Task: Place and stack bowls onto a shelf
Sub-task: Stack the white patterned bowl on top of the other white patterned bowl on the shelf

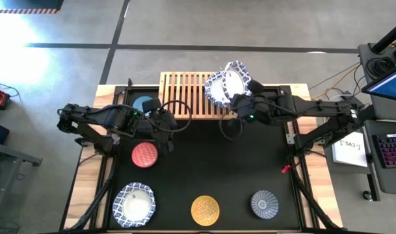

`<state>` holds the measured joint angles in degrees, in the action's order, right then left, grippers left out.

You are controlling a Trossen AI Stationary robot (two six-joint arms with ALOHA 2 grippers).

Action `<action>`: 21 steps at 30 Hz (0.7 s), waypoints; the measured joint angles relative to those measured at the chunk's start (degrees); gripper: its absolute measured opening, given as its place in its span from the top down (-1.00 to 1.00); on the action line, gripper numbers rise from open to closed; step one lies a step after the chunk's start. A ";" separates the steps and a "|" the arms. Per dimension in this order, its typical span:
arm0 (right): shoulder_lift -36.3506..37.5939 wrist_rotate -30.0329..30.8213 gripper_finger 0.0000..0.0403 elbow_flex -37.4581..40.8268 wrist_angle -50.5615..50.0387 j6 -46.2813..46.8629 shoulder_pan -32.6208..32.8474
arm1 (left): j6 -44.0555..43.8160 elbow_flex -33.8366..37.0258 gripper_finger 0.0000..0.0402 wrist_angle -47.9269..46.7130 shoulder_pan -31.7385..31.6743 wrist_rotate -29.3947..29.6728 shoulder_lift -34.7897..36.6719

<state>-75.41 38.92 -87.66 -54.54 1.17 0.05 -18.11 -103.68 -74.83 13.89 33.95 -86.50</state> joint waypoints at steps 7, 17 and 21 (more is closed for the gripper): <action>-3.73 0.02 0.96 0.02 1.72 -6.75 -2.91 | -0.68 0.00 0.02 -0.36 0.00 0.13 0.00; -7.01 -2.99 0.95 0.02 1.71 -11.60 -4.99 | -2.17 0.00 0.02 -1.77 0.00 0.11 0.00; -7.15 -3.81 0.88 0.02 1.92 -11.67 -5.67 | -2.58 0.00 0.02 -2.59 0.00 0.11 0.00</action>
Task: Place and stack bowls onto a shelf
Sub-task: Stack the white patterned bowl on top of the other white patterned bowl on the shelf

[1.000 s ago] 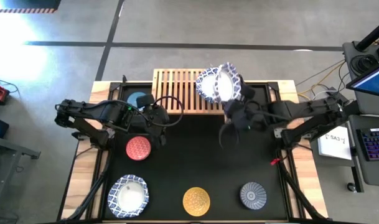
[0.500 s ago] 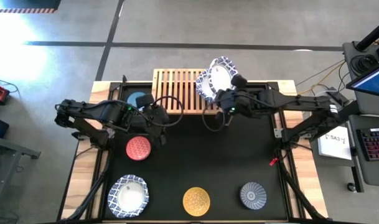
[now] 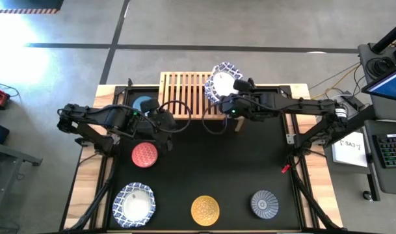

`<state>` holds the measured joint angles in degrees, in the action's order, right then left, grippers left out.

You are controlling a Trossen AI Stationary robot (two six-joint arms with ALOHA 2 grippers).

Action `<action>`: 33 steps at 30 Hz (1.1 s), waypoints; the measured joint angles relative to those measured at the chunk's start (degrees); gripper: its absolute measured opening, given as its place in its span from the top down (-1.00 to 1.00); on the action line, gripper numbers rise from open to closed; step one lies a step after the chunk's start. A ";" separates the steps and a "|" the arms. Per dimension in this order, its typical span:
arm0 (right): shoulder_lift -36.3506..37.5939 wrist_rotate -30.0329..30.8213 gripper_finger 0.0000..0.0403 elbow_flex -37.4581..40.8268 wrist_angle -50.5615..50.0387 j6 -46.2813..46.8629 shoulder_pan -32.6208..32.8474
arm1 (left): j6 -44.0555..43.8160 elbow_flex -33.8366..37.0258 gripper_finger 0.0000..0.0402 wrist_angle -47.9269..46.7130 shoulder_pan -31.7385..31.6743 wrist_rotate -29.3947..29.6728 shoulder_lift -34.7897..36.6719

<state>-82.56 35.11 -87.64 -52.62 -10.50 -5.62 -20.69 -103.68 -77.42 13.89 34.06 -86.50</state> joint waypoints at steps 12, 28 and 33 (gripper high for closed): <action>0.12 -0.65 0.40 0.00 1.13 -1.97 -1.30 | -0.25 0.00 0.02 0.01 0.00 0.00 0.00; -0.50 -3.10 0.44 0.00 0.25 -1.51 -1.30 | -0.90 0.00 0.02 -0.22 0.00 0.00 0.00; -0.47 -3.12 0.76 -0.01 0.46 -1.49 -1.30 | -0.90 0.00 0.02 -0.27 0.00 0.00 0.00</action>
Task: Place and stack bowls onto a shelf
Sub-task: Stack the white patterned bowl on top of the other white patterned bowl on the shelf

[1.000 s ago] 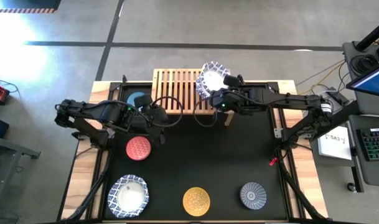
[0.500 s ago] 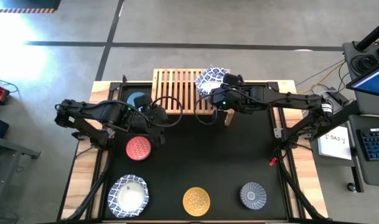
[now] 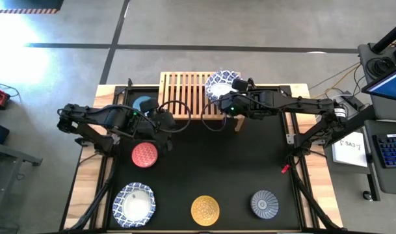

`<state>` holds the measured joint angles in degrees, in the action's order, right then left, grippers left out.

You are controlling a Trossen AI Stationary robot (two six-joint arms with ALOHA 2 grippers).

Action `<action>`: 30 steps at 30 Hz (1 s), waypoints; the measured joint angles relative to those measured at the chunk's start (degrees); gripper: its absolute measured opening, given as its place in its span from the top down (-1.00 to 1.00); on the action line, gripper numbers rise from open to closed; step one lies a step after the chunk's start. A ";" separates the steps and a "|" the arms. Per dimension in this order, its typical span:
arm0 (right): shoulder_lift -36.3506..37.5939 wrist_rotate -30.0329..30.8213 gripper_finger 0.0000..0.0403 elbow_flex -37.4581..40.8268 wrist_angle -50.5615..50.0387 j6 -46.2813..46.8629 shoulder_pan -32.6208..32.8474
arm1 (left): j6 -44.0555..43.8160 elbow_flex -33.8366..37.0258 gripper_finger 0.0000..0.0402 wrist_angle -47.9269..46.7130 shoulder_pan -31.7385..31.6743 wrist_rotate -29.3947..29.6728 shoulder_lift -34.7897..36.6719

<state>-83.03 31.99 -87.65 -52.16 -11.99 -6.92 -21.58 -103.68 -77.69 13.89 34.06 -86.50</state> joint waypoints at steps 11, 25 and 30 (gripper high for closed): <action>0.05 0.02 0.95 -0.07 0.17 -1.66 0.00 | 0.02 0.00 0.02 -0.35 0.02 0.00 0.00; -1.87 1.05 0.91 -0.12 0.20 -3.04 -1.11 | -0.16 0.00 0.02 -0.37 0.02 0.00 0.00; -1.84 1.06 0.71 -0.12 0.20 -3.06 -1.33 | -0.17 0.00 0.02 -0.39 0.01 0.00 0.00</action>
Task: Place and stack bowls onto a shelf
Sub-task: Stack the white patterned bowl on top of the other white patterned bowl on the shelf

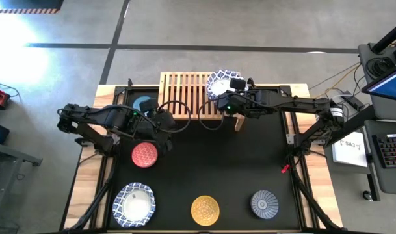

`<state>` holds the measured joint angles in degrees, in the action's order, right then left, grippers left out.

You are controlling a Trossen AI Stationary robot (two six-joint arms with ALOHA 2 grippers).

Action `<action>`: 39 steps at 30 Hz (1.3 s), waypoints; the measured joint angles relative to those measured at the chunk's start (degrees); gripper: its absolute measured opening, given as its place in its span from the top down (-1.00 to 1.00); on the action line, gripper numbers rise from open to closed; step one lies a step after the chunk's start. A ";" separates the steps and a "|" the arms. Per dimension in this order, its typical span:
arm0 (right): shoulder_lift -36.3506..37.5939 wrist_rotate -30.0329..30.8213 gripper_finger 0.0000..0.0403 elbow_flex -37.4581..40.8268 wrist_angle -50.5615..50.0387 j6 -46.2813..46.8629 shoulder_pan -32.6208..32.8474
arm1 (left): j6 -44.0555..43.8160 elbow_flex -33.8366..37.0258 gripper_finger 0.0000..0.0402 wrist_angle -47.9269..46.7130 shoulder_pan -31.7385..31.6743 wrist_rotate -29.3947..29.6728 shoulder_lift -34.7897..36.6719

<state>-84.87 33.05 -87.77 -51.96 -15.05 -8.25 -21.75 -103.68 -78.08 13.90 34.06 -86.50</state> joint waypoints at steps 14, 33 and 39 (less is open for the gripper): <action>0.05 -1.31 0.27 -2.97 -0.90 1.22 1.59 | -3.44 4.24 0.02 -0.09 -0.01 -0.57 0.00; -0.64 -4.39 0.67 -3.91 -3.35 8.02 -0.08 | -9.22 7.37 0.02 0.04 4.00 -0.68 0.00; -0.32 -4.56 0.79 -5.23 -2.99 7.93 1.01 | -9.29 7.37 0.02 0.03 4.12 -0.68 0.00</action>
<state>-85.19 28.49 -93.00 -54.96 -7.12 -7.24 -31.05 -96.31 -78.05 18.02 33.39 -86.50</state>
